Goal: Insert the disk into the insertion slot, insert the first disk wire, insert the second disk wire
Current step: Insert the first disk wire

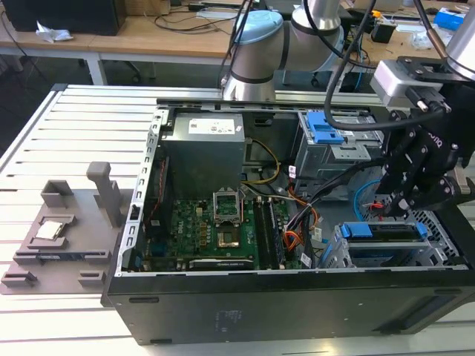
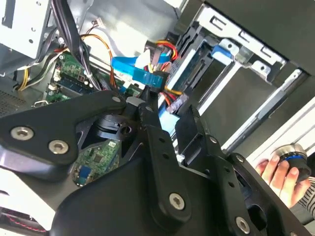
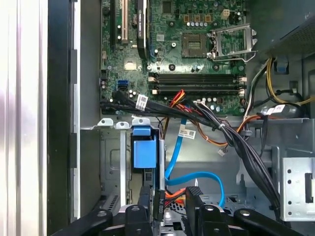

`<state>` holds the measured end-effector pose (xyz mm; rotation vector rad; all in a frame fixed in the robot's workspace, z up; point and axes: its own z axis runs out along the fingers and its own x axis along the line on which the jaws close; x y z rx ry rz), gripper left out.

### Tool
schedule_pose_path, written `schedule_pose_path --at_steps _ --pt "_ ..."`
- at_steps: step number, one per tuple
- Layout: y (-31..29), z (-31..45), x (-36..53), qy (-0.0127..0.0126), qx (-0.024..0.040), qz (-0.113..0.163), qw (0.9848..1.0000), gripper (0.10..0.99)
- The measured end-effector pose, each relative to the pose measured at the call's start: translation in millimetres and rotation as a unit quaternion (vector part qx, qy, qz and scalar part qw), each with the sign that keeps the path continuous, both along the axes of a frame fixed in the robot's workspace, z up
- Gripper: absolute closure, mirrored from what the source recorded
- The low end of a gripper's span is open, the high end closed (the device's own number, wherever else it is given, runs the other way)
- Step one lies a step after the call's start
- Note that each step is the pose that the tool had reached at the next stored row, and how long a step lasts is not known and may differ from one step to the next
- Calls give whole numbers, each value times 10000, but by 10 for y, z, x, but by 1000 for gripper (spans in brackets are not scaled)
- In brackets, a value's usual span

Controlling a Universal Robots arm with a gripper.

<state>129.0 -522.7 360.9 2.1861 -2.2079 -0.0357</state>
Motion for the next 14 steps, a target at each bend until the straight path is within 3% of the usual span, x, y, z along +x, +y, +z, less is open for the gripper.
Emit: schedule_pose_path --at_steps 7,11,14 --pt "0 -24 3 0 -1 0 10000 682" --pt "0 -25 3 0 -1 0 10000 918" --pt "0 -25 3 0 -1 0 10000 922"
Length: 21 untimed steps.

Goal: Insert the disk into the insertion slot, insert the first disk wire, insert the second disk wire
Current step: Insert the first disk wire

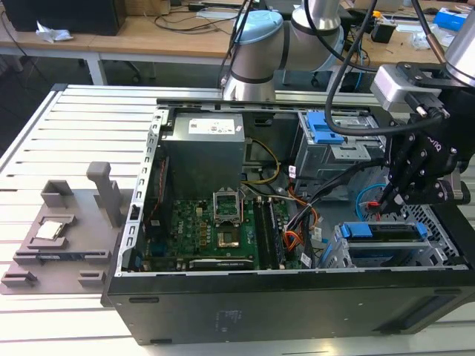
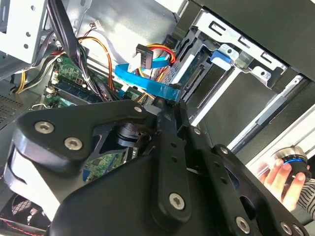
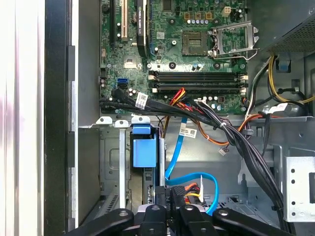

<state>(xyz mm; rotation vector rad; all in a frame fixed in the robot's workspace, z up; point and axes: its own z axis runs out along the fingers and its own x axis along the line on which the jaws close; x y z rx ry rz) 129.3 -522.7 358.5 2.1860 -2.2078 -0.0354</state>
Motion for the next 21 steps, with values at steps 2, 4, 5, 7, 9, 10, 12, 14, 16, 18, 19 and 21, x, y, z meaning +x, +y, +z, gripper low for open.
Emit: schedule_pose_path --at_steps 2,4,5,7,9,10,12,14,16,18,19,21 --pt "0 0 0 0 0 0 10000 922" --pt "0 0 0 0 0 0 10000 922" --pt "0 -1 0 0 0 0 10000 922" --pt "-1 -2 0 0 0 0 10000 922" --pt "-22 0 0 0 -1 0 10000 922" --pt "-42 -1 0 0 0 0 10000 922" --pt "-94 -1 0 0 0 0 10000 922" --pt "-143 -1 0 0 0 0 10000 922" --pt "-198 -1 0 0 0 0 10000 922" --pt "-230 -1 0 0 0 0 10000 922" --pt "-263 -1 0 0 0 0 10000 922" --pt "-315 -1 0 0 0 0 10000 922"
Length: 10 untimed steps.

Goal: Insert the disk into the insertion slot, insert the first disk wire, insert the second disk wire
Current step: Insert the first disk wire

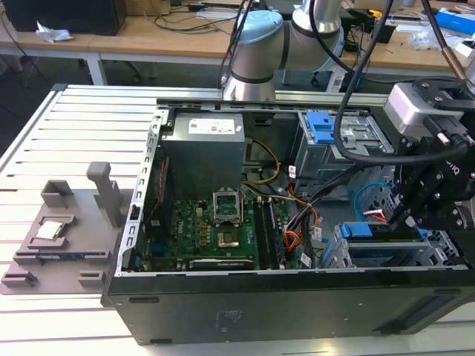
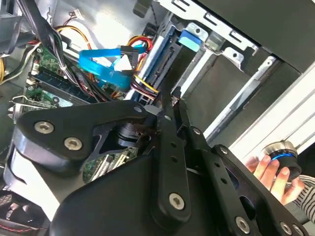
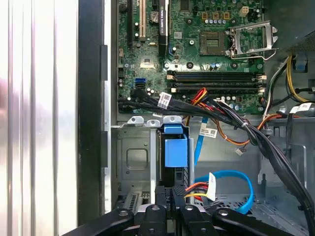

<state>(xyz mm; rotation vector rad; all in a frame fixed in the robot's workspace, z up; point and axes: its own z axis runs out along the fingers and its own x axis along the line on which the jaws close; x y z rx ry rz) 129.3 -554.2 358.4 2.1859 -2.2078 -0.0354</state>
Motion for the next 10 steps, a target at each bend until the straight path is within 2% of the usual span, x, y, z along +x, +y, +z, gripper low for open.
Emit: schedule_pose_path --at_steps 2,5,7,10 --pt "-48 -1 0 0 0 0 10000 922" --pt "-59 -23 30 0 0 0 10000 922" --pt "-53 -32 34 0 0 -1 10000 922" --pt "12 -44 40 0 0 1 10000 922"
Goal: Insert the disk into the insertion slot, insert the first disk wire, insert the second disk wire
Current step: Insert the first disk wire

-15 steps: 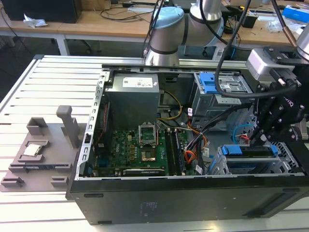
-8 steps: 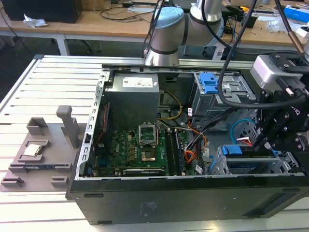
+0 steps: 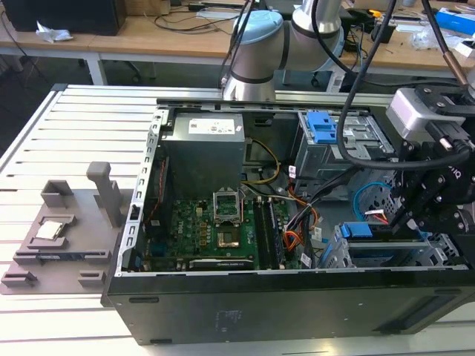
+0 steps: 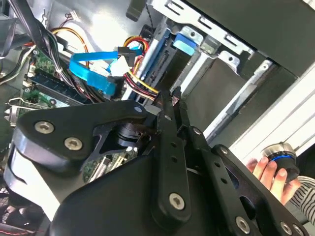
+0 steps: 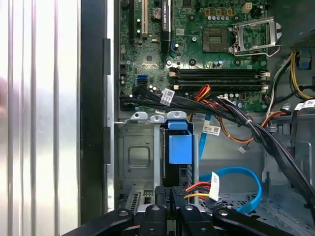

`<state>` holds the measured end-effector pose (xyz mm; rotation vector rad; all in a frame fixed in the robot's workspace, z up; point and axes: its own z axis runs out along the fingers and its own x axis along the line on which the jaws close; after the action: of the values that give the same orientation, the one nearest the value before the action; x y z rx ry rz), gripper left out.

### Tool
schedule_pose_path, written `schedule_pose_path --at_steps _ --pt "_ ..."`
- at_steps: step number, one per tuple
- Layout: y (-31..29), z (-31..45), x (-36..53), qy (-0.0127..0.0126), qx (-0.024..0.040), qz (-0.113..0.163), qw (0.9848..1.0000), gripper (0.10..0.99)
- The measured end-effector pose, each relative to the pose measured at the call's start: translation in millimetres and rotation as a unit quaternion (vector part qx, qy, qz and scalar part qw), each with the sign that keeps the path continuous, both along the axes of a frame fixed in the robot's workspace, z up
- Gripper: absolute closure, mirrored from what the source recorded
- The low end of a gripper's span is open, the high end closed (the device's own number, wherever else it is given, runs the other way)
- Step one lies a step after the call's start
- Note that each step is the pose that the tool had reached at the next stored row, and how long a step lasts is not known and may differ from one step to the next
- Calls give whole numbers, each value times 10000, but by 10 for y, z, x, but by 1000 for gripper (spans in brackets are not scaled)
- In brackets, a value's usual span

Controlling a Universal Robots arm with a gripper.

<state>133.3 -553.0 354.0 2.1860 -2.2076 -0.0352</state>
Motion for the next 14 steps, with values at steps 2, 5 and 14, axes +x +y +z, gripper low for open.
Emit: schedule_pose_path --at_steps 2,5,14 --pt "59 -7 6 0 1 1 10000 922" --pt "170 -25 29 0 1 3 10000 922" --pt "194 -90 113 1 -1 3 10000 922"
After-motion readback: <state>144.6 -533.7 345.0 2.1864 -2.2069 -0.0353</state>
